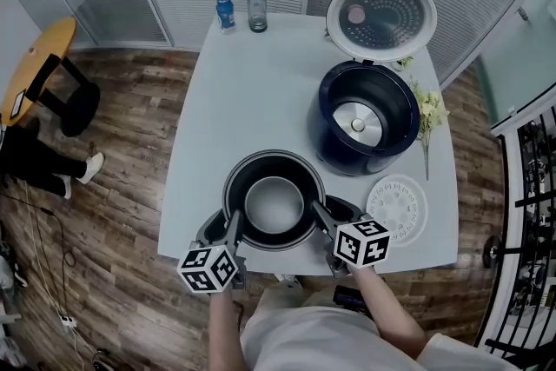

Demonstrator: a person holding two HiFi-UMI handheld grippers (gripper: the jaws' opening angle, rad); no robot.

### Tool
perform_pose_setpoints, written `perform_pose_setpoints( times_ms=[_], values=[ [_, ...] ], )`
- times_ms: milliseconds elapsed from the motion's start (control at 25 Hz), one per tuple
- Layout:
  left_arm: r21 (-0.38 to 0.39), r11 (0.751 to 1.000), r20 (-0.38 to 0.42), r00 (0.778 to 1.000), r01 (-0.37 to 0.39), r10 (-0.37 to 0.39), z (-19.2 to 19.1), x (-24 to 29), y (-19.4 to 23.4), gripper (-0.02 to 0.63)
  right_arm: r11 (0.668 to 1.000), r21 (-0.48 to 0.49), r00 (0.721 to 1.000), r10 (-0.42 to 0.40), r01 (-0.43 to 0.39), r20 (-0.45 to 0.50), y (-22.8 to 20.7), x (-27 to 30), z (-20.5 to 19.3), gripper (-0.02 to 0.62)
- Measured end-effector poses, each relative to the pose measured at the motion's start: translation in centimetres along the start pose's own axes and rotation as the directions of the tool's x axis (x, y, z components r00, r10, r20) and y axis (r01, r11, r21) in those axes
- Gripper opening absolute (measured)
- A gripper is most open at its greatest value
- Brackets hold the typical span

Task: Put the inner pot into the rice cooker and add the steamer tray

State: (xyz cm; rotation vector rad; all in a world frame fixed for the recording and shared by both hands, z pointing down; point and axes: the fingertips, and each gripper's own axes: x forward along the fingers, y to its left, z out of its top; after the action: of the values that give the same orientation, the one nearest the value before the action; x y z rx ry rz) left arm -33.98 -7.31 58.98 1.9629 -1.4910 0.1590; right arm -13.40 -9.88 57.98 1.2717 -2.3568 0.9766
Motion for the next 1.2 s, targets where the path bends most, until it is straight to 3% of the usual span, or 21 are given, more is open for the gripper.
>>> perform_pose_setpoints(
  times_ms=[520,1200],
  values=[
    [-0.031,0.999,0.015,1.000,-0.006,0.006,0.2,-1.1,0.2,0.109,1.000,-0.027,1.000,0.015,-0.014,0.011,0.9,-0.4,0.5,0.115],
    [0.004,0.999,0.118,0.992,0.032,-0.032,5.3,-2.6,-2.2,0.103,0.999,0.010,0.989,0.050,-0.052,0.137,2.2,-2.5,5.1,0.103]
  ],
)
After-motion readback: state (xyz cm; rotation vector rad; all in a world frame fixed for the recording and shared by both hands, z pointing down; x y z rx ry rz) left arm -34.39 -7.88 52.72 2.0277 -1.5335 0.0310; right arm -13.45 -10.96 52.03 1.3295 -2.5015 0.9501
